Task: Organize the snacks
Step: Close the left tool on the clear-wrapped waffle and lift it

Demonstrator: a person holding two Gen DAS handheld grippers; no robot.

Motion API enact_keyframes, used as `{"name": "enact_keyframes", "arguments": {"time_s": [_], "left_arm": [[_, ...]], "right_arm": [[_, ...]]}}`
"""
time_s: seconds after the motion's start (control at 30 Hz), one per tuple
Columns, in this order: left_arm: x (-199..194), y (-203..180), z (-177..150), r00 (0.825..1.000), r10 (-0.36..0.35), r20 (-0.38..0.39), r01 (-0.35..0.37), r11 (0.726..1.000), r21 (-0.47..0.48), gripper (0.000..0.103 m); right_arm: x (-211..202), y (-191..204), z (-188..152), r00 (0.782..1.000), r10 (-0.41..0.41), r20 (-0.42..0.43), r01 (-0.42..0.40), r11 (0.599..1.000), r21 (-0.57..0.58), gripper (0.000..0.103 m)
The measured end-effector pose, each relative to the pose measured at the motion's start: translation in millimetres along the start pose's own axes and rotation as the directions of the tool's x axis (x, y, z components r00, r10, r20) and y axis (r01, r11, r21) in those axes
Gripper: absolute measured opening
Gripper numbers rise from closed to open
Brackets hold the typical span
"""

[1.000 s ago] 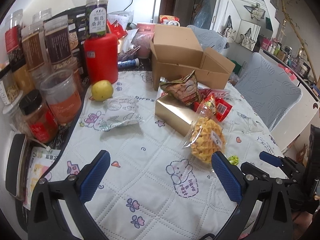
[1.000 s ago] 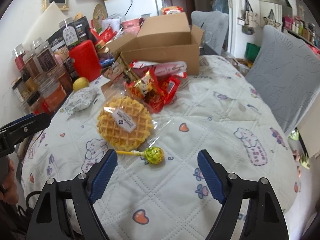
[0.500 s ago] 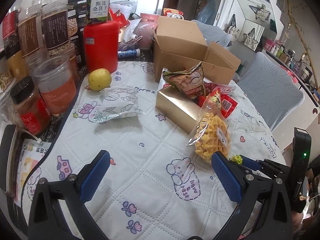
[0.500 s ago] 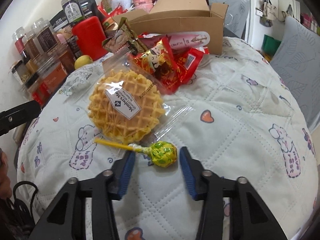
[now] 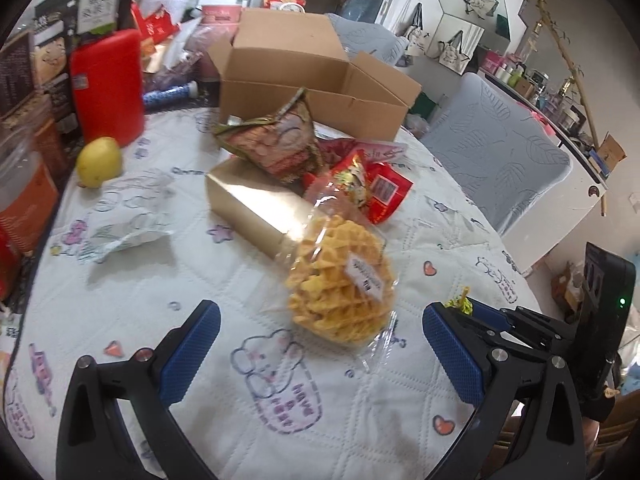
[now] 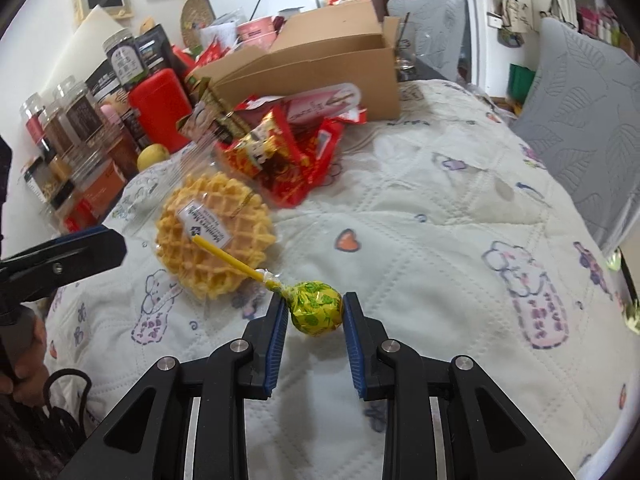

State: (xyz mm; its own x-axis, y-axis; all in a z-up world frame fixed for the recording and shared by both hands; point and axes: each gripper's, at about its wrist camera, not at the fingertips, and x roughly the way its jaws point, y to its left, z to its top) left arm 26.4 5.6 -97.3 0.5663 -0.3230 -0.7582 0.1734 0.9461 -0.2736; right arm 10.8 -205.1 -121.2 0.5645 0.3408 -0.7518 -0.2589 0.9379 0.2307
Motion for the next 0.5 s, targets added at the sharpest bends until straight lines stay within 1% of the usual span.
{"name": "enact_keyframes", "arguments": {"time_s": [0.2,0.27,0.43,0.5], "left_arm": [[29,-9,5,0.997,-0.032,-0.071,0.032,0.999,0.005,0.103],[38,-9,6,0.995,-0.043,-0.094,0.042,0.999,-0.012,0.103],[58,-5,5,0.986,-0.083,-0.145,0.073,0.995,-0.075,0.103],[62,-6,5,0.986,-0.072,-0.151,0.061,0.995,-0.077,0.103]], "right_arm": [[-5,-12,0,1.000,-0.024,0.007,0.024,1.000,0.009,0.028],[-4,-13,1,0.999,-0.039,0.009,0.039,0.999,-0.013,0.027],[0,-18,0,1.000,-0.024,-0.008,0.024,1.000,-0.016,0.027],[2,-19,1,1.000,-0.022,-0.010,0.022,1.000,-0.018,0.028]]}}
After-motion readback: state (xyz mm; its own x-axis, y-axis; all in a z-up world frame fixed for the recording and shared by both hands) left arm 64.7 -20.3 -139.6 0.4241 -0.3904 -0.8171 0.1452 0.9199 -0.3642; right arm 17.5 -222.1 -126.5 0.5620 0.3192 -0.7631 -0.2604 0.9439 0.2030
